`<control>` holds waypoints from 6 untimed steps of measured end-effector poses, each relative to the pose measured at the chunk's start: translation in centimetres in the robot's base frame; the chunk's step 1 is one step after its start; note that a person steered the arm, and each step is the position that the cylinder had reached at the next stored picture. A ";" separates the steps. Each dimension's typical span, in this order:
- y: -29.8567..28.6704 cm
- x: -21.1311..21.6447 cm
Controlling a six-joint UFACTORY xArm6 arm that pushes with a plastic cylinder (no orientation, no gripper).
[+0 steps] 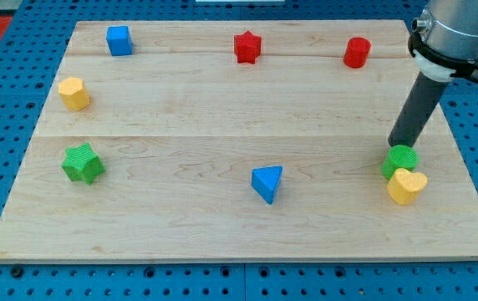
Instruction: Place the blue triangle left to the green circle
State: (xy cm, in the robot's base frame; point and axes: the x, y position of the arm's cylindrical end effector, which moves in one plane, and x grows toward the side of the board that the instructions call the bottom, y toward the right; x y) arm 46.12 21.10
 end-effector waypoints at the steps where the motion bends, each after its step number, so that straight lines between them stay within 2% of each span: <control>1: -2.1 -0.5; 2: -4.7 -1.0; 5: -22.4 -0.4; 6: -24.4 5.1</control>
State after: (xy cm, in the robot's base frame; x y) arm 51.24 -3.31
